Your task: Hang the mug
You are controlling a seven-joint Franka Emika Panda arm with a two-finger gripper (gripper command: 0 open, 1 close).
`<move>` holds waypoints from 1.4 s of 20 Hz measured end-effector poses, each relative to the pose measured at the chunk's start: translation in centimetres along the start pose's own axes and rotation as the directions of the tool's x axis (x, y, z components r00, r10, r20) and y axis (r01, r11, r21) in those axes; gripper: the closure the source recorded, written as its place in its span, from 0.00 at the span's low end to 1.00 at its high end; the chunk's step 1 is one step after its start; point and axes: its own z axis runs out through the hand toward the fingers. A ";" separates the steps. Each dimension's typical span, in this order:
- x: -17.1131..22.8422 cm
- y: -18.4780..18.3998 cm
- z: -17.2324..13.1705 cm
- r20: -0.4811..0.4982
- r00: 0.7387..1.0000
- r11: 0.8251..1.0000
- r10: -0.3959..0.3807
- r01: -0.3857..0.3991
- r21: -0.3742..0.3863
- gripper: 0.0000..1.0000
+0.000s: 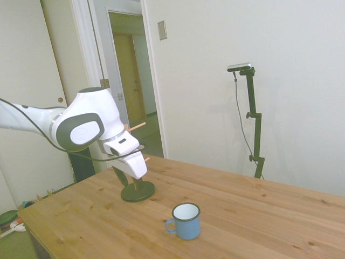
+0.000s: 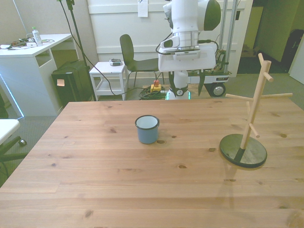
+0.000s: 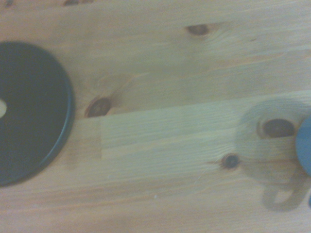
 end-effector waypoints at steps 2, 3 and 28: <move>2.6 -0.5 0.3 0.011 0.997 0.997 0.077 -0.077 -0.022 0.00; 3.8 -0.8 0.6 0.020 0.994 0.994 0.108 -0.107 -0.036 0.00; 15.0 0.6 8.9 0.061 0.950 0.942 0.305 -0.292 -0.166 1.00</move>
